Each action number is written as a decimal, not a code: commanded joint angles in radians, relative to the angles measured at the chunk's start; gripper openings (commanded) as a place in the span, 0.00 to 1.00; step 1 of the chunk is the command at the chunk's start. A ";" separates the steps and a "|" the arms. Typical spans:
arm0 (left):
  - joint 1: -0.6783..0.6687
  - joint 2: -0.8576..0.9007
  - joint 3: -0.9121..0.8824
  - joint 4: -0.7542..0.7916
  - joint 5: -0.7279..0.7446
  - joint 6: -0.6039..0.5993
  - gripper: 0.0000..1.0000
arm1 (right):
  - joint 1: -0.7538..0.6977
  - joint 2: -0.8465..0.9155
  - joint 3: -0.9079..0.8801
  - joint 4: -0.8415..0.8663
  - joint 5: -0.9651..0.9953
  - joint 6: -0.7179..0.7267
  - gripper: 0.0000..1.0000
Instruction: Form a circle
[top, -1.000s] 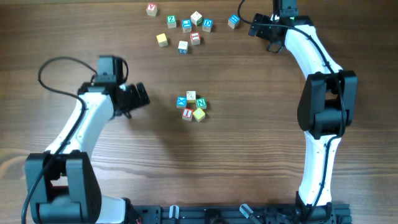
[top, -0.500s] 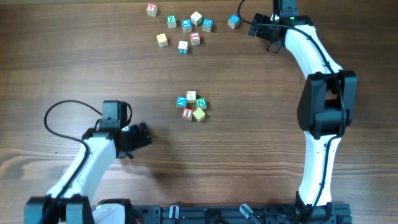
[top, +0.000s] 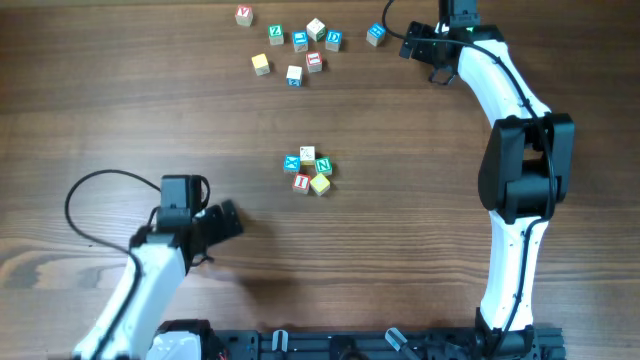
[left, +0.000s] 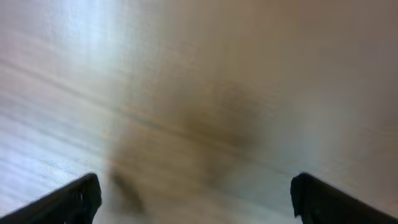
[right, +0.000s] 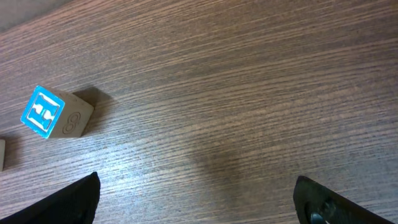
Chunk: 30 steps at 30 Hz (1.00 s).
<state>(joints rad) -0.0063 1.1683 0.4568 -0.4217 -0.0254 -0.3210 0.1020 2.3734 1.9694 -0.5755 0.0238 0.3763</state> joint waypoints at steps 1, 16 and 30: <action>0.004 -0.203 -0.048 0.164 -0.002 -0.005 1.00 | 0.000 0.024 0.000 0.003 0.010 -0.010 1.00; 0.004 -0.923 -0.277 0.382 -0.002 -0.005 1.00 | 0.000 0.024 0.000 0.003 0.010 -0.010 1.00; 0.005 -1.165 -0.310 0.449 -0.002 -0.005 1.00 | 0.000 0.024 0.000 0.003 0.010 -0.009 1.00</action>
<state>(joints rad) -0.0063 0.0132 0.1600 0.0212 -0.0257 -0.3214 0.1020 2.3734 1.9694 -0.5751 0.0238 0.3763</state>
